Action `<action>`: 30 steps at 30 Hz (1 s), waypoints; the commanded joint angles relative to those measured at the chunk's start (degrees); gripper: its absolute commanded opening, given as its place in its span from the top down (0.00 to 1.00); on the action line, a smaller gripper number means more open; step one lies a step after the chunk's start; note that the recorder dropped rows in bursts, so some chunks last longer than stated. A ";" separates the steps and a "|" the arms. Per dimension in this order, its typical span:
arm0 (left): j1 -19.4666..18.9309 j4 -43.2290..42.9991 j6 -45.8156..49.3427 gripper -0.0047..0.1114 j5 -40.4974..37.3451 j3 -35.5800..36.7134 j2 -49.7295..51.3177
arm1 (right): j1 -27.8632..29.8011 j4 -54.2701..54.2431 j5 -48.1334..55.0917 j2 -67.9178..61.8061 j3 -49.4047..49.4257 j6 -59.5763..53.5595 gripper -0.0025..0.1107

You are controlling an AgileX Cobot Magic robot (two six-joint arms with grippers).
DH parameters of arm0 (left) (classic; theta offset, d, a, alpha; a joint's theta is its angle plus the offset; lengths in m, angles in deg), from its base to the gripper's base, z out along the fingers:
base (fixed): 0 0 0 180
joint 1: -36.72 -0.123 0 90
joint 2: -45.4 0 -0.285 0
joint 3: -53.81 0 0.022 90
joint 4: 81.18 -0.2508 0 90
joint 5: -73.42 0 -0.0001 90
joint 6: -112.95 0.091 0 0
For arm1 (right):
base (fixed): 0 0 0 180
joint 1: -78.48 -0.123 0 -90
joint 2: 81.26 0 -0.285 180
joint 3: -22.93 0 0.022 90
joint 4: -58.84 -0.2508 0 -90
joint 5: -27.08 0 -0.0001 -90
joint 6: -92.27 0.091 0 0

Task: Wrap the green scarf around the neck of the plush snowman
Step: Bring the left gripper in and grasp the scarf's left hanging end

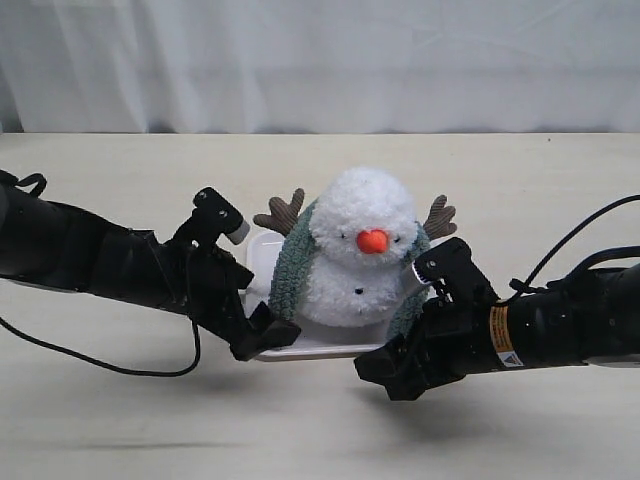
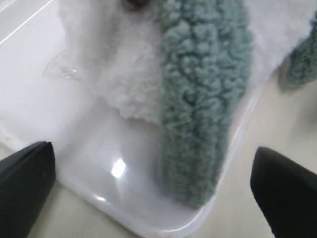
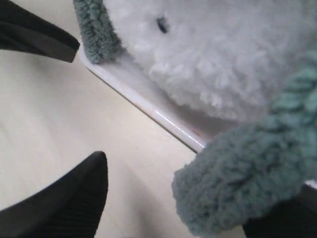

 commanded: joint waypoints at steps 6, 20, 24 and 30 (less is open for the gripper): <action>0.06 0.50 1.87 0.05 -4.34 -1.00 1.37 | 0.17 -0.09 -0.23 -0.02 -0.28 -0.80 0.41; 0.06 0.50 0.08 0.05 -4.94 -4.48 6.17 | 0.17 -0.09 -0.23 -0.02 -0.28 -0.80 0.41; 0.06 0.50 -1.54 0.06 -5.13 -4.48 6.17 | 0.17 -0.09 -0.23 -0.02 -0.18 -0.80 0.41; 0.06 0.50 -2.68 0.06 -5.02 -4.48 6.17 | 0.17 -0.09 -0.23 -0.02 -0.18 -0.80 0.41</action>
